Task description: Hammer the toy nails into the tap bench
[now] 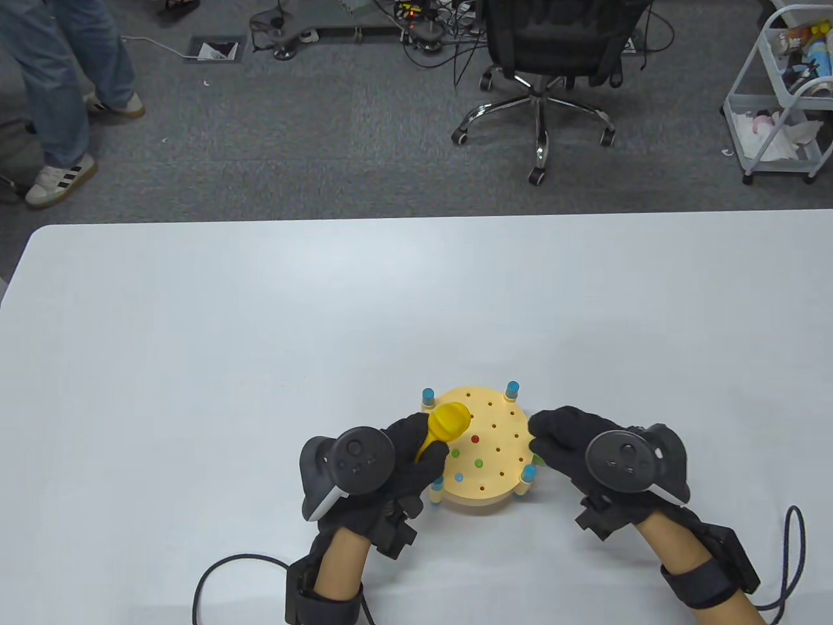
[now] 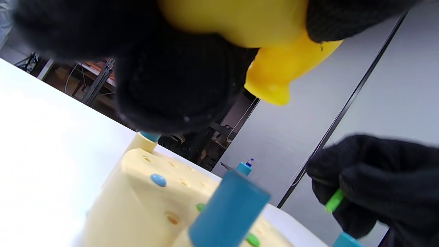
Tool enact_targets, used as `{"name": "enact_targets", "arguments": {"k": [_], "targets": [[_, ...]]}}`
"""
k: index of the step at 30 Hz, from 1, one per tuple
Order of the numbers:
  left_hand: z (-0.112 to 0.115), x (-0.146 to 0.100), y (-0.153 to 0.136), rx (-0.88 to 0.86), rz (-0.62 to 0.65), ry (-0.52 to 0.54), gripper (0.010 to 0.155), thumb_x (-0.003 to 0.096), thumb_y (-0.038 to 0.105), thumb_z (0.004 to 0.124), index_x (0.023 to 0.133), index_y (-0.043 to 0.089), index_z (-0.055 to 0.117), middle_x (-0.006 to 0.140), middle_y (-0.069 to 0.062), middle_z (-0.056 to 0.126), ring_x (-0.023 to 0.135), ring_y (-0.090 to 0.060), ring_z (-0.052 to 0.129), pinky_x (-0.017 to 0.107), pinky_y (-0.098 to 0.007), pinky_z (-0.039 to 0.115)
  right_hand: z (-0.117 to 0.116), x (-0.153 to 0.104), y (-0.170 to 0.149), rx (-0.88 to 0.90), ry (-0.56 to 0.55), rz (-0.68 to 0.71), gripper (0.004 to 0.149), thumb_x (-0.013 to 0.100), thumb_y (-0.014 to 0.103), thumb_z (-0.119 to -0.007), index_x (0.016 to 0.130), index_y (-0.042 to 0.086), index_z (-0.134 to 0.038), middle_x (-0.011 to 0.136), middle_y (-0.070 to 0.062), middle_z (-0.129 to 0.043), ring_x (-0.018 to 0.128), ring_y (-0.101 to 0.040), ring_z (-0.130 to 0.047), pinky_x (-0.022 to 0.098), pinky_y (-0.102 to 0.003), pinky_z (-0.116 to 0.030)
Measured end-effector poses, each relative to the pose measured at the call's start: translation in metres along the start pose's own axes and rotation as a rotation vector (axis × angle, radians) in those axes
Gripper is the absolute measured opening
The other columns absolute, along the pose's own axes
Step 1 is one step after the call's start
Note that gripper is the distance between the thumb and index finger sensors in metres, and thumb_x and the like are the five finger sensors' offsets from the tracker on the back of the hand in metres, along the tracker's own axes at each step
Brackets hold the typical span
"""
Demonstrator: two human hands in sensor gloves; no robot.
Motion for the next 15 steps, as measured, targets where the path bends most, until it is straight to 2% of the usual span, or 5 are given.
{"name": "enact_targets", "arguments": {"k": [3,7,15], "targets": [[0.001,0.001,-0.004,0.029,-0.013,-0.003,0.065,0.0387,0.057,0.07,0.086,0.013,0.079,0.058,-0.015,0.1,0.028,-0.026,0.105,0.017,-0.034,0.087,-0.015,0.022,0.017,-0.136,0.111,0.03,0.041,0.04,0.04,-0.08,0.076,0.023,-0.082,0.063,-0.003,-0.094,0.031,-0.008,-0.1,0.031,-0.028,-0.091],[0.005,0.003,-0.01,0.002,-0.03,-0.024,0.065,0.0388,0.056,0.07,0.086,0.013,0.079,0.058,-0.015,0.099,0.028,-0.026,0.104,0.017,-0.034,0.087,-0.034,0.038,0.029,-0.183,0.243,0.061,0.04,0.039,0.04,-0.08,0.076,0.022,-0.082,0.062,-0.004,-0.094,0.029,-0.008,-0.099,0.029,-0.028,-0.09],[0.01,0.005,-0.01,0.024,-0.03,-0.048,0.065,0.0389,0.056,0.07,0.086,0.013,0.079,0.059,-0.015,0.099,0.028,-0.026,0.104,0.017,-0.034,0.087,-0.052,0.047,0.034,-0.242,0.302,0.063,0.04,0.039,0.04,-0.08,0.075,0.022,-0.083,0.061,-0.004,-0.094,0.026,-0.008,-0.097,0.027,-0.028,-0.089]]}}
Point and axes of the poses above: the tracker on the back of each hand, its own y axis roughly to the thumb side, its own x axis roughly from the wrist to the fingertips, z = x × y, the point moved 5 cm from there along x, roughly from the wrist to the fingertips
